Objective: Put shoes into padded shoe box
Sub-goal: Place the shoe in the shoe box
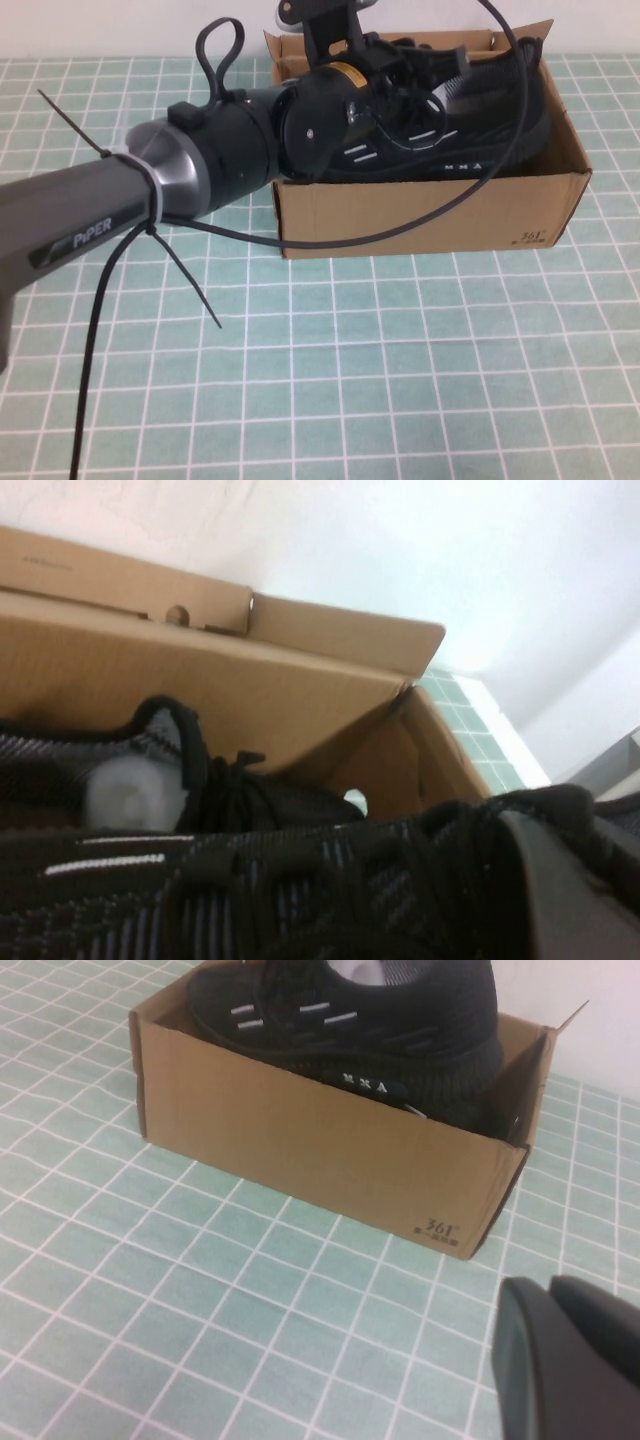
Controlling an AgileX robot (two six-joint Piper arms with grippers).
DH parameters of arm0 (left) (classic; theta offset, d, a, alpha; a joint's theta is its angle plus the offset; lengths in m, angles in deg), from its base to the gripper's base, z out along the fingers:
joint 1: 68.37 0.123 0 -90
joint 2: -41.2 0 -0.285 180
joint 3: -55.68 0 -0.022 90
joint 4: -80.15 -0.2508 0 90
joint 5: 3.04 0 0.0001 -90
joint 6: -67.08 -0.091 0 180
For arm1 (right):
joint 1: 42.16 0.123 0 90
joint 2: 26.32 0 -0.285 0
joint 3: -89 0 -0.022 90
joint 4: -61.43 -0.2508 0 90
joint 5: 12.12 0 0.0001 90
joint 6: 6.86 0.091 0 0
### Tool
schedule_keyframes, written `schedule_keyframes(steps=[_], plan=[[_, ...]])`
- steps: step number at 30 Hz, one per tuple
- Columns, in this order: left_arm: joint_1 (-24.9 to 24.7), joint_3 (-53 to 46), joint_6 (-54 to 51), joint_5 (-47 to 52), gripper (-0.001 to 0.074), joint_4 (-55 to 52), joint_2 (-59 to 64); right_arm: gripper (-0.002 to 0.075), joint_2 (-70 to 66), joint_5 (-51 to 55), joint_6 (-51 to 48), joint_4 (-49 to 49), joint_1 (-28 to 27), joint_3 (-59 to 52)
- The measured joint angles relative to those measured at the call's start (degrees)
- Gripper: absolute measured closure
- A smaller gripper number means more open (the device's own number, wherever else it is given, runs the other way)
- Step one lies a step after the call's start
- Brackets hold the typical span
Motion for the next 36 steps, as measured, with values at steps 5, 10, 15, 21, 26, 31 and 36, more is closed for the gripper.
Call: schedule_keyframes(steps=[5,10,15,21,26,31,36], plan=[[0.00,0.00,1.55,1.08,0.0734,0.00,1.58,0.0735,0.00,0.00,0.00,0.09,0.00,0.00],[0.00,0.00,4.82,1.58,0.0734,0.00,4.28,0.0735,0.00,0.23,0.00,0.47,0.00,0.00],[0.00,0.00,5.31,2.84,0.0734,0.00,5.98,0.0735,0.00,0.54,0.00,1.05,0.00,0.00],[0.00,0.00,5.43,3.53,0.0734,0.00,6.35,0.0735,0.00,0.89,0.00,1.14,0.00,0.00],[0.00,0.00,5.43,3.87,0.0692,0.00,6.35,0.0735,0.00,0.89,0.00,1.17,0.00,0.00],[0.00,0.19,6.82,3.63,0.0495,0.00,5.60,0.0735,0.00,0.89,0.00,1.26,0.00,0.00],[0.00,0.19,7.44,3.90,0.0403,-0.20,2.41,0.0735,0.00,0.89,0.03,1.26,0.00,0.00]])
